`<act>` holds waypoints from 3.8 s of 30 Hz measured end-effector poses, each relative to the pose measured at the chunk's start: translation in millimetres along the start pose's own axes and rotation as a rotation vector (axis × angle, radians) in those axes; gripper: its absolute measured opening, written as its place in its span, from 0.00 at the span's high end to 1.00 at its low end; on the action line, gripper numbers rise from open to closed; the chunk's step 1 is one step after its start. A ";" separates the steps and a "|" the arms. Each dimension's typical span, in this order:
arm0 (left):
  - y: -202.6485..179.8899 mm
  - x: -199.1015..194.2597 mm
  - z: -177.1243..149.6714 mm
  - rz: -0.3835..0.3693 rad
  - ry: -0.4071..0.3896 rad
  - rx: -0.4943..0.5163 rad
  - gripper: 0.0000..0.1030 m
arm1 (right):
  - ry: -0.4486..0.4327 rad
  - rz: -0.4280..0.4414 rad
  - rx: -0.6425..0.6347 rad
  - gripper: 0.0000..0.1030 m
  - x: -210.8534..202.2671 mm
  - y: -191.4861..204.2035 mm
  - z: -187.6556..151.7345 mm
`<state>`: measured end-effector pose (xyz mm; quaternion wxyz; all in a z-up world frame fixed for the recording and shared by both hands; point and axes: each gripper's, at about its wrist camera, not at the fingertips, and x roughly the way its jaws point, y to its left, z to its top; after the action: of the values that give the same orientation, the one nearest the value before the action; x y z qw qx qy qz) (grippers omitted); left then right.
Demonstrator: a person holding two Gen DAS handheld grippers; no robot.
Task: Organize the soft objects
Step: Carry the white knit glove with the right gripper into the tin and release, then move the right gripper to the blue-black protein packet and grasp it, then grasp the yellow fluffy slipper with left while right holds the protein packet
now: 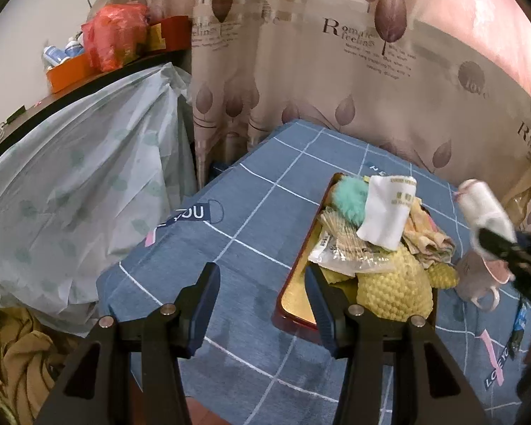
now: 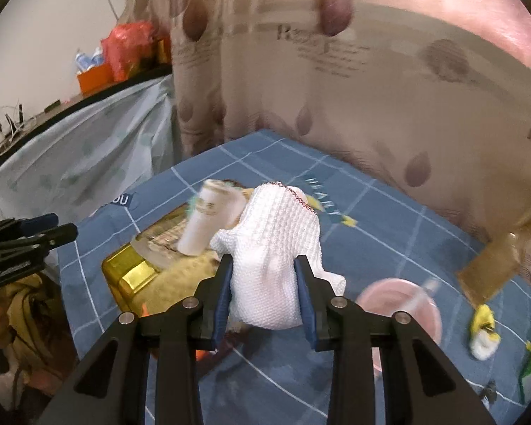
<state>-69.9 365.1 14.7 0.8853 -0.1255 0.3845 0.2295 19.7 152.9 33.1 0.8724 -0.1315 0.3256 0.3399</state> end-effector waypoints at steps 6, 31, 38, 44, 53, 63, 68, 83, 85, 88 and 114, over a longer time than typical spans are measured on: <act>10.8 -1.3 1.9 -0.004 -0.003 -0.033 0.48 | 0.060 0.004 -0.016 0.70 43.7 23.1 11.4; 20.0 12.3 -1.2 -0.003 0.040 -0.068 0.48 | 0.058 -0.029 -0.044 0.44 93.4 41.1 27.6; 19.7 11.8 -1.5 -0.002 0.039 -0.069 0.48 | 0.038 -0.025 -0.043 0.36 79.5 42.5 29.8; 18.4 11.7 0.2 0.004 0.037 -0.060 0.48 | 0.022 -0.024 -0.023 0.36 59.6 35.3 28.8; 10.4 8.1 -0.6 0.014 0.028 -0.032 0.48 | 0.007 -0.092 0.084 0.33 -0.4 -19.6 -11.6; -3.9 4.5 -3.5 0.031 0.019 0.012 0.48 | 0.100 -0.315 0.272 0.33 -51.8 -123.6 -105.8; -11.7 2.9 -4.9 0.045 0.015 0.039 0.48 | 0.162 -0.405 0.378 0.33 -61.8 -170.0 -144.3; -39.4 -0.8 -8.3 0.025 0.030 0.116 0.48 | 0.250 -0.462 0.470 0.28 -41.7 -207.1 -184.4; -45.9 -1.6 -8.9 0.019 0.033 0.128 0.48 | 0.251 -0.476 0.454 0.27 -39.3 -206.5 -184.6; -57.1 -2.7 -10.0 0.011 0.036 0.149 0.48 | 0.258 -0.501 0.439 0.27 -36.3 -207.0 -187.7; -226.0 -23.8 -20.7 -0.174 0.034 0.445 0.48 | 0.198 -0.410 0.486 0.60 -45.3 -237.3 -204.6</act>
<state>16.6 154.4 28.7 0.9009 0.0362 0.4284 0.0598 57.6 -136.6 -89.3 0.8926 -0.0145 0.4472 0.0554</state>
